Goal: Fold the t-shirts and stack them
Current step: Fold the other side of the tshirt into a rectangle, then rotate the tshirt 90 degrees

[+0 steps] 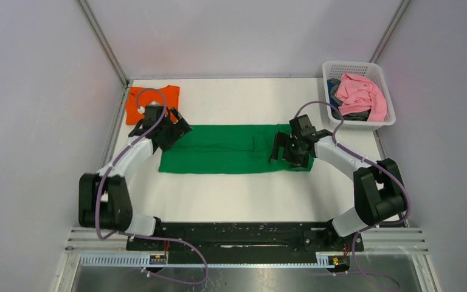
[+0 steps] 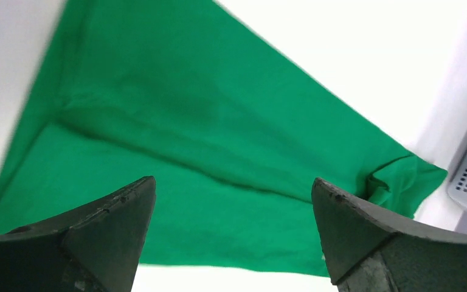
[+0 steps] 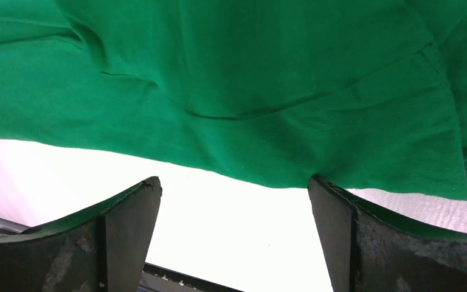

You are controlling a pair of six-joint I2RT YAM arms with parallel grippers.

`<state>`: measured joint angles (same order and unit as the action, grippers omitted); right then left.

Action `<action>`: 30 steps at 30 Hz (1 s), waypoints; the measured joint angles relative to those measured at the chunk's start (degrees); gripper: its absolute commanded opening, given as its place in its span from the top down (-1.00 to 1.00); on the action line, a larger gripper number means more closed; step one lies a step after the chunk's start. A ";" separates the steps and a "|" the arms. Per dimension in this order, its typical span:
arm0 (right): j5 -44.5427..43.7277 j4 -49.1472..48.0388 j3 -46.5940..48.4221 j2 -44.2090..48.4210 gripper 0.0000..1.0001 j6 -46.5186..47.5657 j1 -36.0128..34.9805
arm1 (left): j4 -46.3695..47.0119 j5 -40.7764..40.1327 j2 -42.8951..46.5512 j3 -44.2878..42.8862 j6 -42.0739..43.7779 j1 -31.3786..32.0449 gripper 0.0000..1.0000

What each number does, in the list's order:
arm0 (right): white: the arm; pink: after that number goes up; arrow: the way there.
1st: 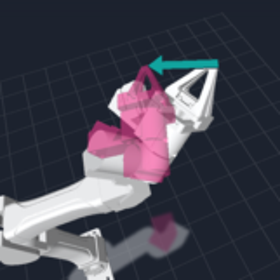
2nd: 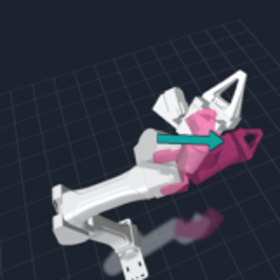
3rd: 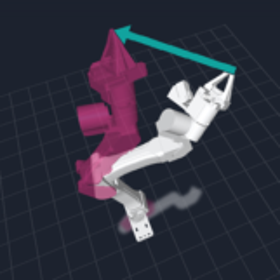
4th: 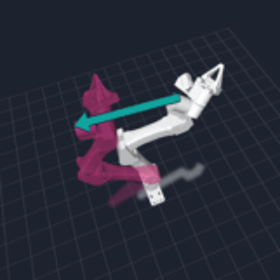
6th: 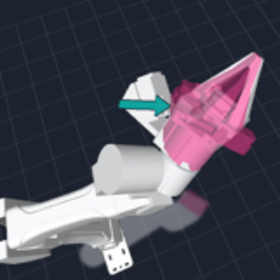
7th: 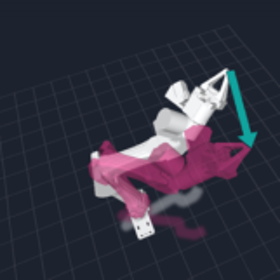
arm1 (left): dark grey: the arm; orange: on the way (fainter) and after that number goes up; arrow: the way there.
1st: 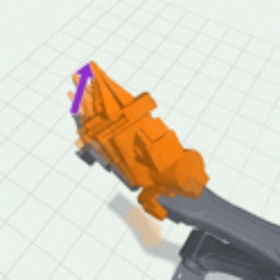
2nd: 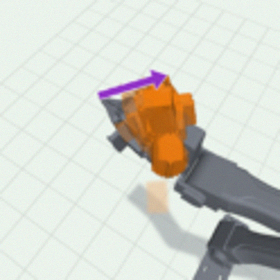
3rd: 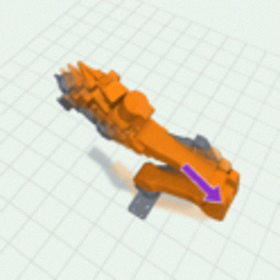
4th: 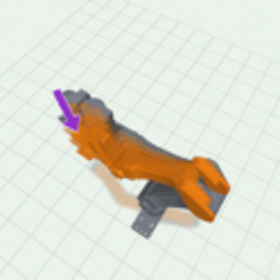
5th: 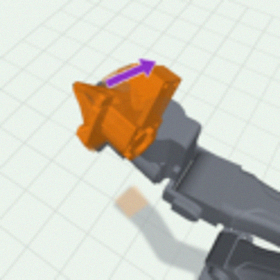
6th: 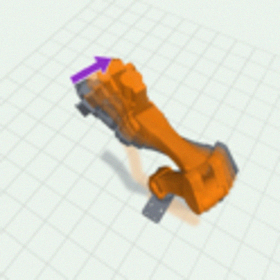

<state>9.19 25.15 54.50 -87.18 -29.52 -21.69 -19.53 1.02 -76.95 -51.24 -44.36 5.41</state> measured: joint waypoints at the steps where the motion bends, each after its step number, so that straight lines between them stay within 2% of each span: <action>1: -0.02 -0.39 -0.96 0.00 -0.99 -0.81 0.11 | 0.46 2.10 -3.06 -1.92 0.44 0.07 -0.98; 7: 0.83 -4.28 -1.20 -3.72 -0.99 -4.98 1.99 | 5.09 9.38 -20.81 -12.63 0.83 0.70 -0.98; 10: 1.31 -4.87 0.63 -8.79 -0.99 -6.69 4.13 | 6.16 10.25 -24.94 -12.52 0.59 1.49 -0.98; 14: 2.64 -3.93 7.23 -14.43 -0.99 -7.76 6.60 | 9.53 11.28 -25.00 -7.98 -0.72 2.73 -0.98; 18: 2.60 -1.38 17.86 -22.21 -0.99 -7.26 7.15 | 20.92 13.70 -17.59 4.70 -5.14 5.03 -0.98; 21: 2.93 2.10 30.29 -30.58 -0.99 -6.29 7.13 | 24.72 14.34 -8.50 15.54 -10.32 12.20 -0.98; 24: 4.26 5.75 43.28 -38.66 -0.99 -5.35 7.13 | 22.91 13.11 0.76 22.84 -16.72 24.94 -0.98; 27: 5.62 8.50 54.84 -44.89 -0.99 -3.91 7.13 | 17.33 10.67 8.79 25.03 -21.86 37.24 -0.98; 30: 5.84 12.94 63.84 -47.84 -0.99 -2.05 7.10 | 11.74 6.03 13.97 23.19 -23.45 42.05 -0.98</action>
<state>15.03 38.09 118.34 -135.02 -31.57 -14.59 -7.79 7.05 -62.98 -28.05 -67.81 47.46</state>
